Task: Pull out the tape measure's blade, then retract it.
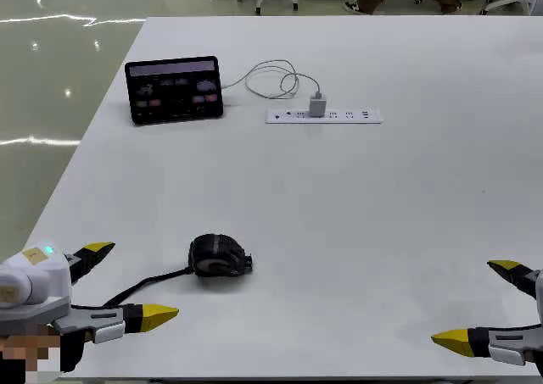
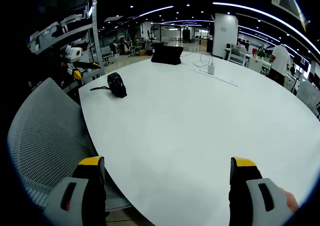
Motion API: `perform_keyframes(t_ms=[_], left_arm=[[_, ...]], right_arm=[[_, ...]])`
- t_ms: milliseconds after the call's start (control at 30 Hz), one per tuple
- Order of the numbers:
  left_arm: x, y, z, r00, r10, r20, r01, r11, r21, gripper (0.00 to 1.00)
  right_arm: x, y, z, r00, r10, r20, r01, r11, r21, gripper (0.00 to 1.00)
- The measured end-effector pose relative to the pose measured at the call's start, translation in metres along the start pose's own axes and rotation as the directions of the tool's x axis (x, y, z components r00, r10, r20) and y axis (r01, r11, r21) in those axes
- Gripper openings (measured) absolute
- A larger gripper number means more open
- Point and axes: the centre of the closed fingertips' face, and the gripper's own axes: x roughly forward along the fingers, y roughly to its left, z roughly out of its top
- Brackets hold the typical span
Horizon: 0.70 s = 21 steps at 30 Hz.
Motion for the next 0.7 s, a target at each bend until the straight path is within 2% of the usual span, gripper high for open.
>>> perform_keyframes(t_ms=[100, 167, 200, 333, 700], left_arm=[[0.0001, 0.0018, -0.0021, 0.9999, 0.005, -0.011, -0.006, 1.0, -0.004, 1.0], [0.0003, 0.0054, -0.0084, 0.9985, 0.018, -0.051, -0.019, 0.999, -0.028, 1.0], [0.0005, 0.0051, -0.0096, 0.9982, 0.014, -0.058, -0.017, 0.999, -0.042, 1.0], [-0.0001, 0.0028, -0.0067, 0.9992, 0.009, -0.04, -0.011, 0.999, -0.035, 1.0], [0.0019, 0.0016, -0.009, 0.9987, 0.006, -0.051, -0.008, 1.0, -0.028, 1.0]], right_arm=[[-0.0027, -0.0025, 0.0017, 1.0, -0.004, -0.001, 0.004, 1.0, -0.002, 0.99], [-0.005, -0.0041, 0.0028, 1.0, -0.007, 0.001, 0.007, 1.0, -0.001, 0.99], [-0.0055, -0.005, 0.0027, 1.0, -0.008, 0.001, 0.008, 1.0, -0.001, 0.99], [-0.0072, -0.0078, 0.0006, 0.9999, -0.014, -0.006, 0.014, 1.0, -0.002, 0.98], [-0.0053, -0.0046, -0.0011, 1.0, -0.005, -0.008, 0.004, 1.0, -0.01, 0.99]])
